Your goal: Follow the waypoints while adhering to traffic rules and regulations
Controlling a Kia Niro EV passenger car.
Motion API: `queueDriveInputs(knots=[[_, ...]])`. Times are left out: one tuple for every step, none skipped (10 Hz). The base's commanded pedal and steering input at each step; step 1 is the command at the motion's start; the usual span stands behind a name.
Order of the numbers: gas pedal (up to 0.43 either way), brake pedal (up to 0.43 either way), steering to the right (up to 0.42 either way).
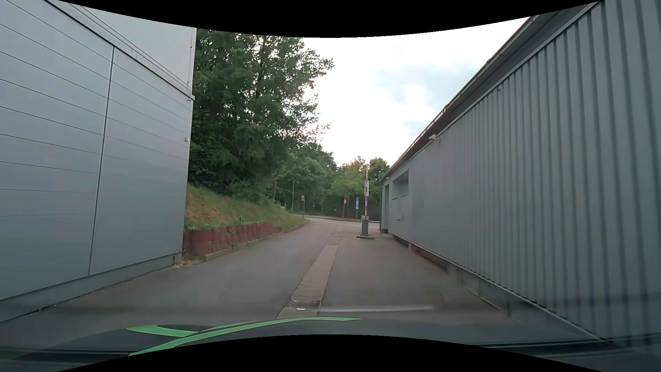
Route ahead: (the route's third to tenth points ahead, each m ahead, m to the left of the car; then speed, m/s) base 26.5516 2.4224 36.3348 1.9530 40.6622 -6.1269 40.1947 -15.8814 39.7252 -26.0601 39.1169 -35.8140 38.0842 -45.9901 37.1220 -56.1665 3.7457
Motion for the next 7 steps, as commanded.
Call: queueDriveInputs(knots=[[0.047, 0.0, -0.048], [0.047, 0.0, -0.041], [0.047, 0.0, -0.031], [0.047, 0.0, -0.022], [0.047, 0.0, -0.017], [0.047, 0.0, -0.017], [0.047, 0.0, -0.016]])
